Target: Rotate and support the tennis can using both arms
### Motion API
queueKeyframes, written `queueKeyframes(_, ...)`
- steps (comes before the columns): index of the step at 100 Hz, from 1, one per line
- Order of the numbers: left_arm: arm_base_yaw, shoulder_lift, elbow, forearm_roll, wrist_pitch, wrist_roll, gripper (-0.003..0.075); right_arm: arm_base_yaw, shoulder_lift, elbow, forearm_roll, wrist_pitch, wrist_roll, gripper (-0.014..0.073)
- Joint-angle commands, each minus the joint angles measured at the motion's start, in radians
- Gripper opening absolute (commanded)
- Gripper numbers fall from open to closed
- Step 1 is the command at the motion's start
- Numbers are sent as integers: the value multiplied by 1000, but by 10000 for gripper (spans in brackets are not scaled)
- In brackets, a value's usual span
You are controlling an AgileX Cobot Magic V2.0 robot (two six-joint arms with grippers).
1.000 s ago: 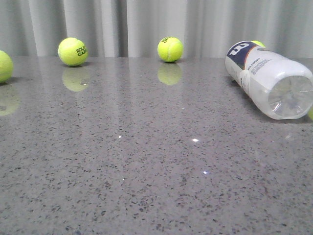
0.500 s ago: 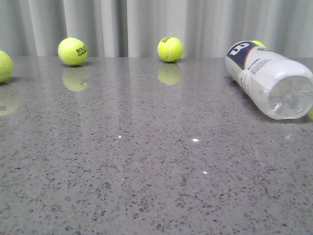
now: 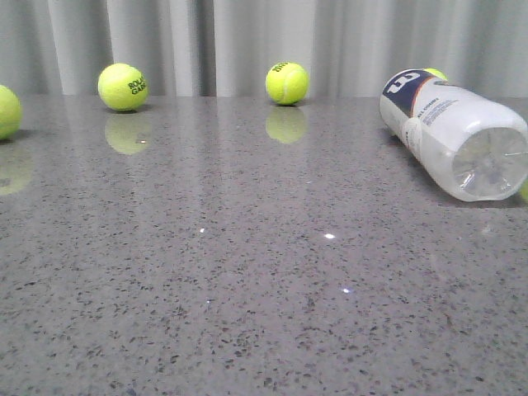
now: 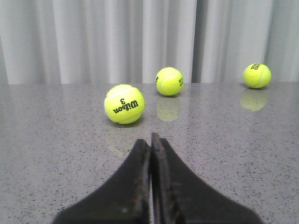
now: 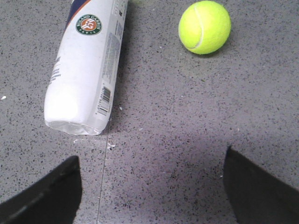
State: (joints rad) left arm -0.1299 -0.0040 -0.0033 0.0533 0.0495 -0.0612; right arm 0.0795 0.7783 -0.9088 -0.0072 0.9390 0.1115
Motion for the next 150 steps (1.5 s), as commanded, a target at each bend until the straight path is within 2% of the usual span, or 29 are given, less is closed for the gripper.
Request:
queueKeyframes(1, 0, -38, 48, -8, -83, -7, -21, -6, 2, -34, 23, -60, -4, 643)
queueKeyframes(28, 0, -38, 48, -8, -83, -7, -21, 16, 167, -90, 130, -137, -64, 643)
queueKeyframes(52, 0, -38, 48, -8, -83, -7, -21, 84, 413, -241, 129, -172, -66, 643)
queueKeyframes(92, 0, -38, 48, -8, -83, -7, -21, 87, 700, -453, 131, -188, -67, 643)
queueKeyframes(150, 0, -38, 48, -8, -83, -7, -21, 87, 887, -470, 188, -187, -67, 633)
